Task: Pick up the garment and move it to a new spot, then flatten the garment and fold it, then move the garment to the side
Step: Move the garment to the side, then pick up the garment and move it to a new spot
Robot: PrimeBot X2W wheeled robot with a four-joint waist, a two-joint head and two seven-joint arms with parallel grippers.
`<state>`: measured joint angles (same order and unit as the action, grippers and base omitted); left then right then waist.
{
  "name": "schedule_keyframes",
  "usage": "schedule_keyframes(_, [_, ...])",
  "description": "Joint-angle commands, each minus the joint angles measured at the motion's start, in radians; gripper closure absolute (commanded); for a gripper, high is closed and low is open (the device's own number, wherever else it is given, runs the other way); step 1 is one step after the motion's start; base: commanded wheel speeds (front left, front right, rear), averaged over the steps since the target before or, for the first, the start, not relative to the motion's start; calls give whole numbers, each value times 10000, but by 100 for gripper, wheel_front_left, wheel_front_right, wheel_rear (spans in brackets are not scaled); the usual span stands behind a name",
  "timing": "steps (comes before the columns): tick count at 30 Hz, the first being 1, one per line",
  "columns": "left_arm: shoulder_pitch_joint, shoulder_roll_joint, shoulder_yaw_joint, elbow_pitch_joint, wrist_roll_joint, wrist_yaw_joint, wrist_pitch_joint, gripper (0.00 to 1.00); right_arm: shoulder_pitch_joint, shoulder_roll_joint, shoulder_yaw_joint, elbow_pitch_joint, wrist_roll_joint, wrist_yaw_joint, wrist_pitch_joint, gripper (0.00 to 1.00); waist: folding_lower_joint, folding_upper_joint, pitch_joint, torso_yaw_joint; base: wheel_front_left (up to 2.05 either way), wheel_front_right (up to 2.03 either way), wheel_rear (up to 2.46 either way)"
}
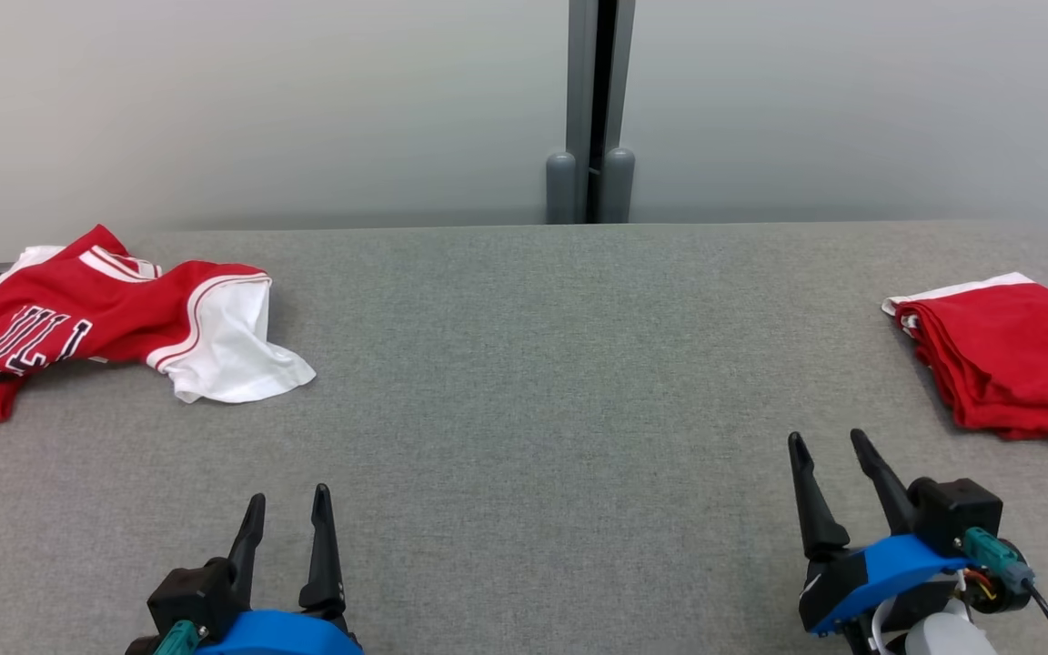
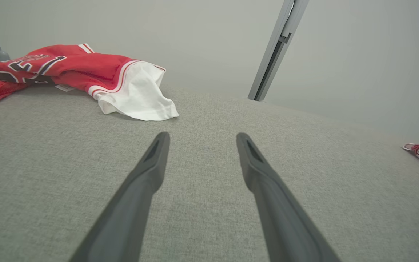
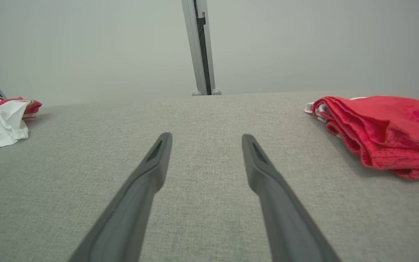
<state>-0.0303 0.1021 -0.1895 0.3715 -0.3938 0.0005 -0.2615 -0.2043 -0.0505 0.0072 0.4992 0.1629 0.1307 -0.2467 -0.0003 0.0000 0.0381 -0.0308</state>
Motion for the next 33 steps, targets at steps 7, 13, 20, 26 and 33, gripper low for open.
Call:
schedule_keyframes(7, [119,30,-4,45,131,8,-47,0,373,-4,88,-53,65,1,-129,0,3,0,-34,112,0,0,0])
schedule_keyframes(13, [85,2,-43,79,171,-14,-49,0,324,-5,216,64,78,1,-152,0,3,0,-53,90,0,0,0])
schedule_keyframes(20, [137,-19,-77,127,188,-70,-50,0,410,-4,228,147,107,1,-175,0,3,0,-146,132,0,0,0])
schedule_keyframes(26, [25,-25,-141,116,272,-53,-50,0,560,-2,205,118,-76,1,-177,0,3,0,-207,634,0,0,0])
schedule_keyframes(33, [-17,51,-225,48,330,-48,-49,0,701,-2,141,14,-80,1,-176,0,3,0,-204,2187,0,0,0])
